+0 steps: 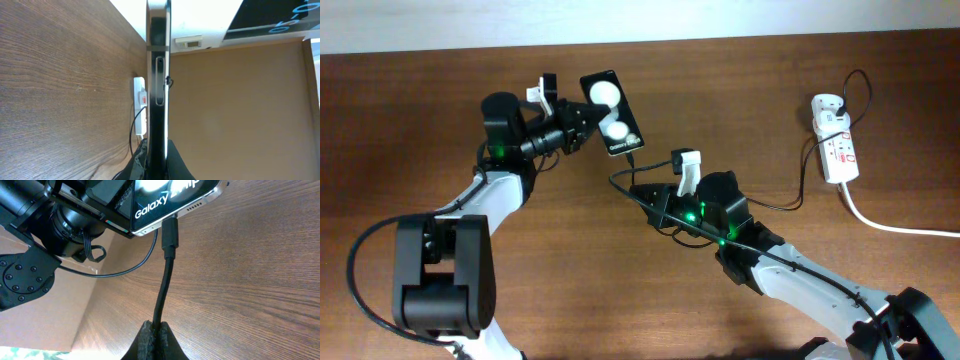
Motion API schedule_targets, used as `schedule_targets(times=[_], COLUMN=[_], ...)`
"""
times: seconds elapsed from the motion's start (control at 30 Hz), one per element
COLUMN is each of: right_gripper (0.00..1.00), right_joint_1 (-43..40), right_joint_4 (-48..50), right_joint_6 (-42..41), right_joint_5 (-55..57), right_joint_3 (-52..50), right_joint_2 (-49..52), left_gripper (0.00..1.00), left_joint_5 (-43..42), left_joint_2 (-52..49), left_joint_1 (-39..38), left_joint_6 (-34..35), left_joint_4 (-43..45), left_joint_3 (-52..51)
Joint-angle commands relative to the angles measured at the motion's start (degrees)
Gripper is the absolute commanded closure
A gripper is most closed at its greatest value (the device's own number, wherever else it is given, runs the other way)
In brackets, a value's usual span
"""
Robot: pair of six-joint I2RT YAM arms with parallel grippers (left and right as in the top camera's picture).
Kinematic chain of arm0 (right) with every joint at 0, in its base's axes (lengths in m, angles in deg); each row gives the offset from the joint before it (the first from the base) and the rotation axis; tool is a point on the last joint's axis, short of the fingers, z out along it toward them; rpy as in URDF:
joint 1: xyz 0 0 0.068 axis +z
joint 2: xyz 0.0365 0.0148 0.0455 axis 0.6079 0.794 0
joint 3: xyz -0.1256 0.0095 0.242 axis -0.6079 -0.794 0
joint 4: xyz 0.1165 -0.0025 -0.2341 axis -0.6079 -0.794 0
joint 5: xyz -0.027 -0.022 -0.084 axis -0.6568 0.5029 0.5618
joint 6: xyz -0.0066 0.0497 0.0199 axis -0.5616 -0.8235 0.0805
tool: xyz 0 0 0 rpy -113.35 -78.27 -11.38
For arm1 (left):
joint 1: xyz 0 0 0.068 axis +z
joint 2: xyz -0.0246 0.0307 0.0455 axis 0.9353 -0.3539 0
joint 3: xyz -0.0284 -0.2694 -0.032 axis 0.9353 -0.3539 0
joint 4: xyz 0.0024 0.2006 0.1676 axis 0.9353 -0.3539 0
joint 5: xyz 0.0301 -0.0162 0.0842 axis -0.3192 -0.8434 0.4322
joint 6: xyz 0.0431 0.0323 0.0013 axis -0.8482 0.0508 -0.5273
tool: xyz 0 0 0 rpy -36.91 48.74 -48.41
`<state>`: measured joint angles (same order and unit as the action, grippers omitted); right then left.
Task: Plug charger to phone and switch on socket
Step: 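Push the USB-C plug into the phone port held by the left gripper, then release the plug with the right gripper and lower the phone with the left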
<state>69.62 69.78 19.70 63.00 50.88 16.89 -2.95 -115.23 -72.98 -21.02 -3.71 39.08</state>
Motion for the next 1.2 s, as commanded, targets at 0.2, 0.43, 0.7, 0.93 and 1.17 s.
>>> schedule_targets(times=[0.2, 0.43, 0.7, 0.93, 1.17], right_gripper=[0.96, 0.42, 0.11, 0.11, 0.10], right_joint_1=[-0.8, -1.0, -3.4, -3.5, -3.5], right_joint_4=[3.0, -6.1, -24.5, -36.4, -38.3], right_joint_6=[0.0, 5.0, 18.2, 22.6, 22.6], right_joint_5=[7.1, 6.2, 7.1, 12.2, 12.2], right_joint_3=[1.0, 1.0, 1.0, 1.0, 1.0], right_joint_2=[0.4, -0.1, -18.4, -26.4, -26.4], left_gripper=[1.00, 1.00, 1.00, 1.00, 1.00], left_joint_5=[-11.5, -12.1, -11.4, -11.0, 13.0], left_joint_2=[0.3, 0.3, 0.3, 0.3, 0.3], left_joint_1=[-2.6, -0.8, 0.7, 0.6, -1.1], left_joint_6=[-8.9, -8.9, -15.0, -20.8, -33.6], left_joint_4=[-3.2, -3.1, -5.7, -7.1, -30.7], left_joint_3=[0.2, 0.2, 0.2, 0.2, 0.2])
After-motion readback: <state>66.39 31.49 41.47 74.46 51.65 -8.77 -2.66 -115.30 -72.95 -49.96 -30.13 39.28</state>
